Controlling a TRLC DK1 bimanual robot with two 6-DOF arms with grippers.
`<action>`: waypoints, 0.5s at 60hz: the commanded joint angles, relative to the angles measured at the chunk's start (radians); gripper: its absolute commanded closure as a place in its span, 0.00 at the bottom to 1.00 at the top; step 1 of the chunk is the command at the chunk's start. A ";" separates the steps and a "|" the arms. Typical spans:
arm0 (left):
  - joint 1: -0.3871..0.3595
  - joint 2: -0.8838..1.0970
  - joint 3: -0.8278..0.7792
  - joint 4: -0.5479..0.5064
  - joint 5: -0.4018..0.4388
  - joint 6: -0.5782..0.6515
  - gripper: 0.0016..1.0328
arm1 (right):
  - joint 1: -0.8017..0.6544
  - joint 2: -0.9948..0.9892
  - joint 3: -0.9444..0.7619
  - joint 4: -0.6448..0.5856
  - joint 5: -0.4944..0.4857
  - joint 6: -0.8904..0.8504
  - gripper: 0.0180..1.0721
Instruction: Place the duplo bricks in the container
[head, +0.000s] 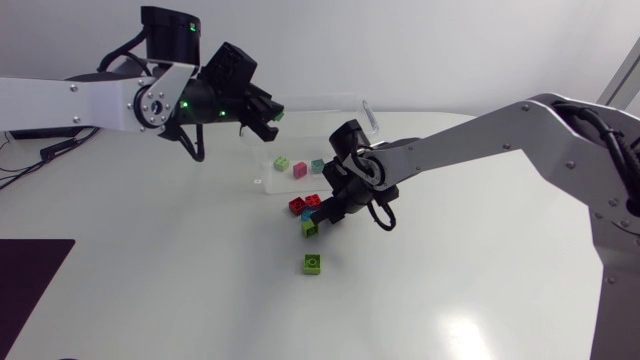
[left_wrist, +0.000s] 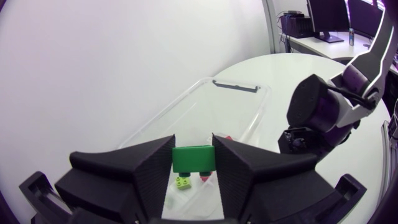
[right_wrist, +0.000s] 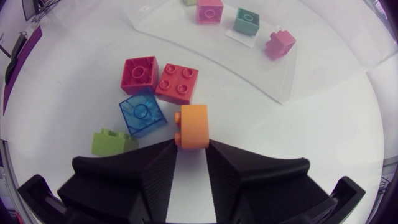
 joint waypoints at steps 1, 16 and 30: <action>0.014 0.071 0.077 -0.011 0.005 -0.040 0.69 | 0.000 0.004 -0.011 0.005 0.008 -0.017 0.73; 0.019 0.249 0.244 -0.053 -0.006 -0.048 0.69 | 0.008 -0.200 -0.134 -0.018 0.030 -0.017 0.73; 0.003 0.343 0.341 -0.129 -0.053 -0.050 0.12 | 0.020 -0.384 -0.119 -0.139 0.054 -0.004 0.73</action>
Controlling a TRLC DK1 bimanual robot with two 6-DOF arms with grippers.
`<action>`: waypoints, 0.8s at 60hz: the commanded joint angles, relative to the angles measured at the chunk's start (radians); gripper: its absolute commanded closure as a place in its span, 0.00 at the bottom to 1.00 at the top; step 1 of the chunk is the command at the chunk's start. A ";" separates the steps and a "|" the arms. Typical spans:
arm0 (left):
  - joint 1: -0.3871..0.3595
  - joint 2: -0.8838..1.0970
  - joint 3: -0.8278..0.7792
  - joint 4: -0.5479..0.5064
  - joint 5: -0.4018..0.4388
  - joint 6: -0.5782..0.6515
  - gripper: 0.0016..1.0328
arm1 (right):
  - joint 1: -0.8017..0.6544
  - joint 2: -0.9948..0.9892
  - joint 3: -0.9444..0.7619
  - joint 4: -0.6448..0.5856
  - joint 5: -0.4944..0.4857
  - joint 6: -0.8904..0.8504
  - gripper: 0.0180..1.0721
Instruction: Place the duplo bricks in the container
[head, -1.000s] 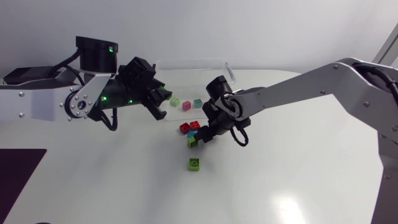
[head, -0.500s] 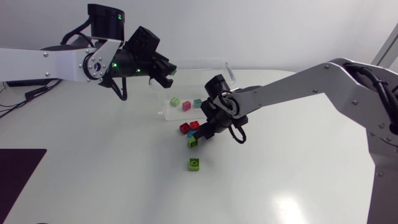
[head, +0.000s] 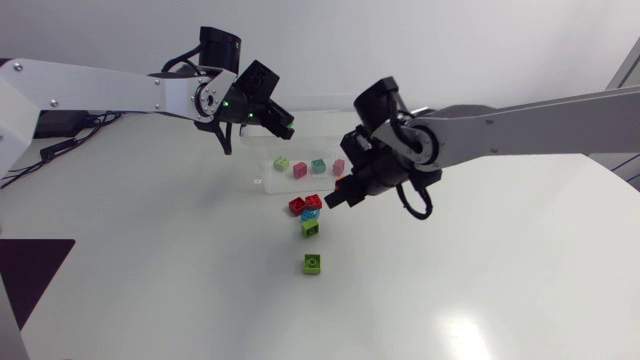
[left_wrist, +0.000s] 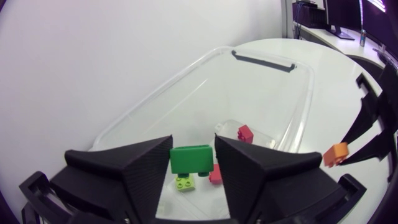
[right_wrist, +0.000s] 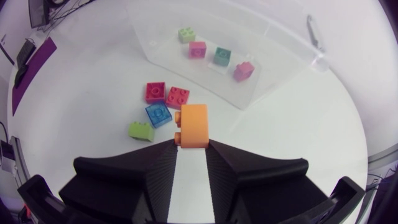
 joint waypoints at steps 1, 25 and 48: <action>-0.009 0.022 0.038 -0.020 -0.018 -0.022 0.05 | 0.013 -0.051 0.021 -0.053 0.010 0.004 0.73; -0.004 -0.246 -0.184 -0.033 -0.020 -0.027 0.04 | -0.030 0.004 0.295 -0.157 0.008 0.019 0.73; -0.052 -0.446 -0.469 0.011 0.002 -0.022 0.04 | -0.082 0.182 0.527 -0.176 -0.006 0.047 0.73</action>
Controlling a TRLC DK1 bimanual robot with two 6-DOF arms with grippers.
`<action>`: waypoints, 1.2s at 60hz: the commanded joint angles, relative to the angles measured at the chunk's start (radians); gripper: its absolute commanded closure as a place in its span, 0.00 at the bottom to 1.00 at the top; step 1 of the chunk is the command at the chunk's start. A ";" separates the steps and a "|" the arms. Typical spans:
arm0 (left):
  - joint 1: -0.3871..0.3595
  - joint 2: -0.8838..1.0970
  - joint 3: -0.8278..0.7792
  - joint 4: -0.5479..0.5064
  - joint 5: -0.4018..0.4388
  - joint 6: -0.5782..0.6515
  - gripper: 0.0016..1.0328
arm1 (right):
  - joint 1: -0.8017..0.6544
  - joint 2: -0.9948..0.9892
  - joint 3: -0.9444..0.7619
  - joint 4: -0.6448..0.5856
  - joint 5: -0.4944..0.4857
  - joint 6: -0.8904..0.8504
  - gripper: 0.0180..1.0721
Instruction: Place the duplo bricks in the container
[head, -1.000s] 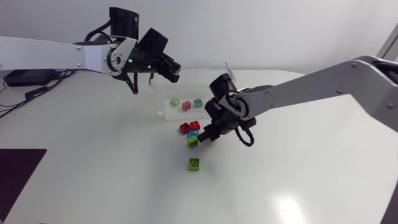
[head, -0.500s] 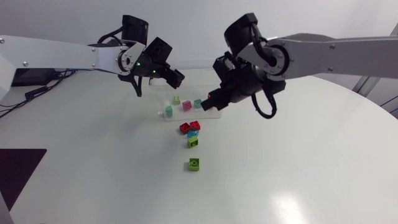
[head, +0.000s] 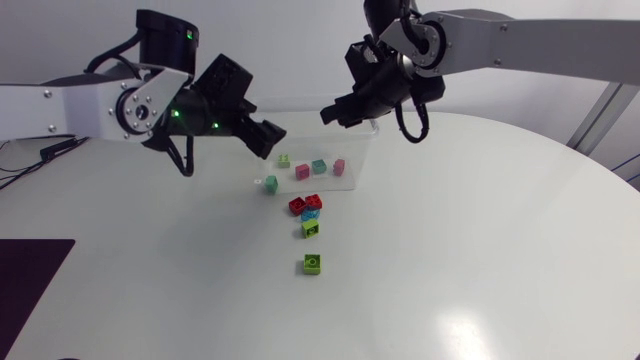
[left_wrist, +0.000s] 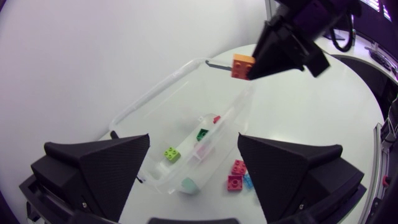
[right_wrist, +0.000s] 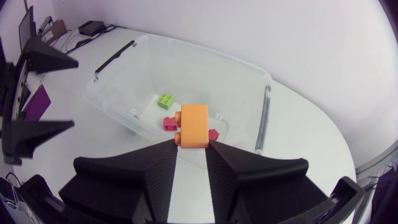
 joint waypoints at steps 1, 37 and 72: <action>-0.017 -0.029 -0.081 0.023 0.015 -0.012 0.04 | -0.011 0.060 0.066 -0.013 -0.005 0.024 0.73; -0.150 0.147 -0.206 0.161 0.032 0.056 0.04 | -0.057 0.249 0.312 -0.090 -0.005 0.057 0.08; -0.193 0.330 -0.147 0.170 0.031 0.080 0.07 | 0.011 -0.207 -0.296 -0.013 -0.040 0.066 0.09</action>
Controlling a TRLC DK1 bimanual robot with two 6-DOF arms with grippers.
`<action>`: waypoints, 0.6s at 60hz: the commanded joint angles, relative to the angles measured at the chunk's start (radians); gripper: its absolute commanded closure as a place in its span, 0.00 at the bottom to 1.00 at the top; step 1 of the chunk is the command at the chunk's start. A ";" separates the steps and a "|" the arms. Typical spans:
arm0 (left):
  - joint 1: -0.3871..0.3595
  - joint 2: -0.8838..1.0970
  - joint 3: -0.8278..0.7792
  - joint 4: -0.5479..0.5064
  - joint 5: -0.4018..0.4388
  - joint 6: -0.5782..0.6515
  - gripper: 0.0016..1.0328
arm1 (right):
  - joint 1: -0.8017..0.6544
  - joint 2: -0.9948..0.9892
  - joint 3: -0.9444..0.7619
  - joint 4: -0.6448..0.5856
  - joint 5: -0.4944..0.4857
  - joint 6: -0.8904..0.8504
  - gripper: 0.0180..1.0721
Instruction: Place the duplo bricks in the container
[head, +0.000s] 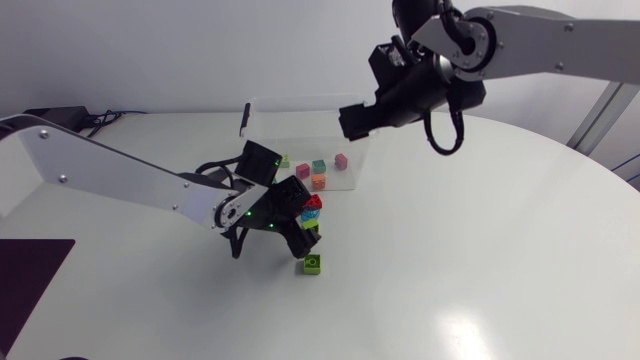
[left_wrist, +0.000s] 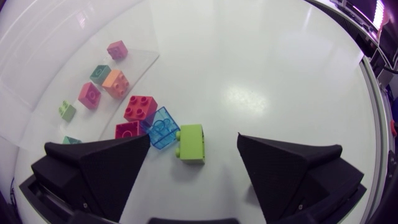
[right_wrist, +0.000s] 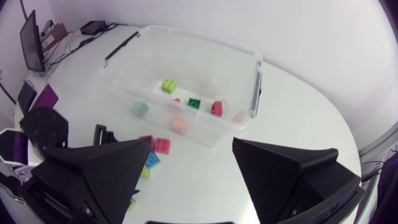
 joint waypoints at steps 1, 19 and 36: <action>-0.005 0.023 0.036 0.007 0.006 0.019 0.07 | 0.027 -0.028 -0.106 0.015 -0.011 0.022 0.08; -0.010 0.038 0.109 -0.122 0.001 0.017 0.31 | 0.071 -0.111 -0.256 0.018 -0.024 0.042 0.08; -0.016 0.066 0.155 -0.232 -0.002 0.030 0.37 | 0.076 -0.127 -0.308 0.019 -0.034 0.042 0.09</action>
